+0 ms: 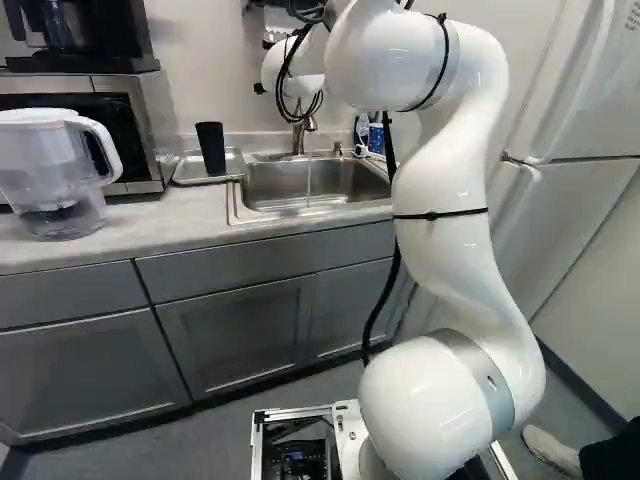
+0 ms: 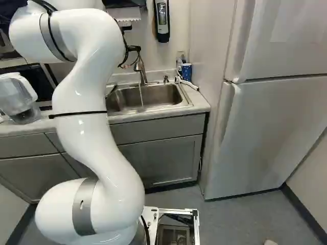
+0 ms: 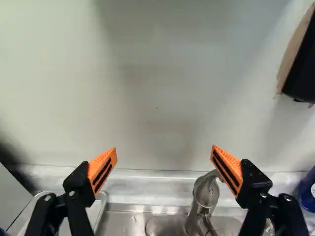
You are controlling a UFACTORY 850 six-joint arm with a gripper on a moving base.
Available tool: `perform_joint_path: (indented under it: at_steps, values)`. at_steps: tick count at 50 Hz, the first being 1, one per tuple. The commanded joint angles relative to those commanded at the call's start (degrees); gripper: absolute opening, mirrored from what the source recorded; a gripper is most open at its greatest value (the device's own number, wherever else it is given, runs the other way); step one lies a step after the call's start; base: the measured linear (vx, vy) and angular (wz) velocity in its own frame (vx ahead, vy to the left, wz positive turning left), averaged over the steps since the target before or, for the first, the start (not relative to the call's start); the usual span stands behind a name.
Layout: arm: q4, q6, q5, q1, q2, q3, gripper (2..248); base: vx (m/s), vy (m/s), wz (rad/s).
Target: Rinse the cup and place it in the tray
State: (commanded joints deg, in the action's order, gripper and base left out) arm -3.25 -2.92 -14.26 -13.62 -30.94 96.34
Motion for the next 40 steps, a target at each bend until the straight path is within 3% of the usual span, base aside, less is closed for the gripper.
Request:
perform_joint_path:
  at_steps: [40]
  values:
    - [-1.6,0.0,0.9,-0.3,3.2,-3.9,247,0.000,0.000,0.000]
